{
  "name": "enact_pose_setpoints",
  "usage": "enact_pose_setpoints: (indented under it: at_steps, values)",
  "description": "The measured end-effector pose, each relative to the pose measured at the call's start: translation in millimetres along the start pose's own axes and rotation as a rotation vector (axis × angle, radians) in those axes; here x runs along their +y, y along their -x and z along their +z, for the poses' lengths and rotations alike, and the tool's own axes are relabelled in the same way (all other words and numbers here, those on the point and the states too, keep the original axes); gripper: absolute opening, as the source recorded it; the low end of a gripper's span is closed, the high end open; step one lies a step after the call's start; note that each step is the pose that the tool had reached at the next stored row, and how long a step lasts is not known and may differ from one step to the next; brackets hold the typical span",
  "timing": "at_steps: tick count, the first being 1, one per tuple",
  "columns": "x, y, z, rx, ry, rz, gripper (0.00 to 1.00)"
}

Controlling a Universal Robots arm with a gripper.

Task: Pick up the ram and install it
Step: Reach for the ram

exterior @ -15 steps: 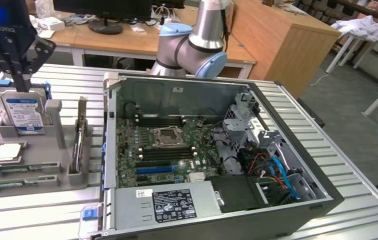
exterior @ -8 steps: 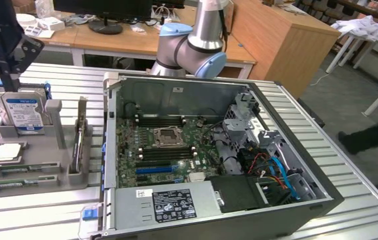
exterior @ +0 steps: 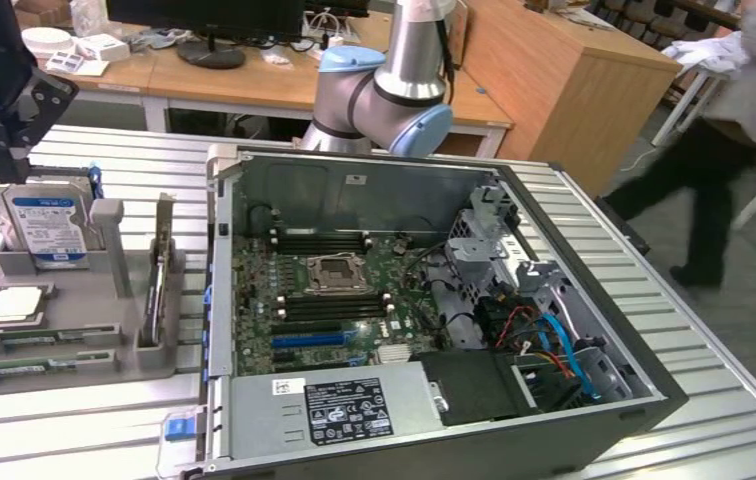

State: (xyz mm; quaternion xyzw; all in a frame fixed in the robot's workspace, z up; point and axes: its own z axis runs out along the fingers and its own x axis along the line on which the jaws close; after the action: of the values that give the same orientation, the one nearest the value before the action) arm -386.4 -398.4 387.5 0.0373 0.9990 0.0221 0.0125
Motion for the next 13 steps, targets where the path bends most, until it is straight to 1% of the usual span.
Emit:
enact_pose_setpoints:
  at_steps: [8, 13]
  values:
    - [0.0, -0.1, 0.0, 0.0001, -0.0001, 0.0, 0.11]
    - [-0.1, -0.1, 0.0, 0.0005, 0.0002, -0.011, 0.11]
